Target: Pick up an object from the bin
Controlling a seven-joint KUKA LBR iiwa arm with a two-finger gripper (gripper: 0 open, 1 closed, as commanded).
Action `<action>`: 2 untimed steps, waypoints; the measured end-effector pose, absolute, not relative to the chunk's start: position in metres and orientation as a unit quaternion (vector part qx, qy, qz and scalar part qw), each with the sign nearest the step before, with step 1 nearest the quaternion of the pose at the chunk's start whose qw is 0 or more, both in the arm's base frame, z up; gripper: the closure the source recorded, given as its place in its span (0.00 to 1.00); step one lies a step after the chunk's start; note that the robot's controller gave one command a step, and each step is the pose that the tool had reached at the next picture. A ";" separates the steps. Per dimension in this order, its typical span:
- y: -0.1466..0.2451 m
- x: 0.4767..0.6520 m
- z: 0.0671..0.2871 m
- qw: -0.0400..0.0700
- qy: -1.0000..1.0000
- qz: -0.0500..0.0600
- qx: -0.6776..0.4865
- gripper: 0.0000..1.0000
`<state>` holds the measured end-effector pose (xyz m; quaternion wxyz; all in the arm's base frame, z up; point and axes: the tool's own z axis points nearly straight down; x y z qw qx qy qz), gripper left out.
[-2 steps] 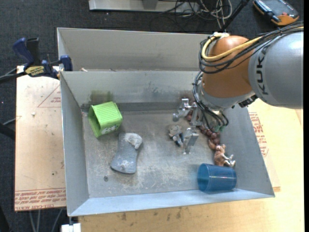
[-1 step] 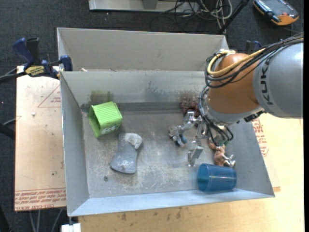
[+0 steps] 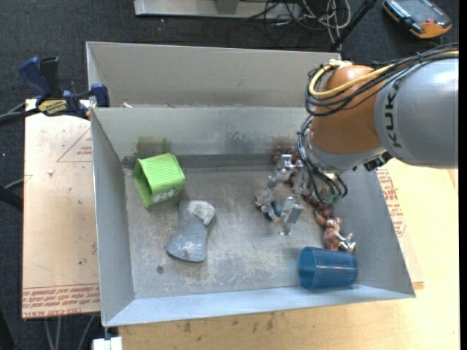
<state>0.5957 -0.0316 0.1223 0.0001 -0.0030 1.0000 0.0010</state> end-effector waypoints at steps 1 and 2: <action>-0.047 0.606 0.095 0.006 1.000 0.000 -0.022 0.00; -0.062 0.614 0.076 0.008 0.998 0.001 0.066 1.00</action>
Offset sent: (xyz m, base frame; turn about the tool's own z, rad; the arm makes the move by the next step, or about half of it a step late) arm 0.0130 -0.0319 -0.0523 0.1388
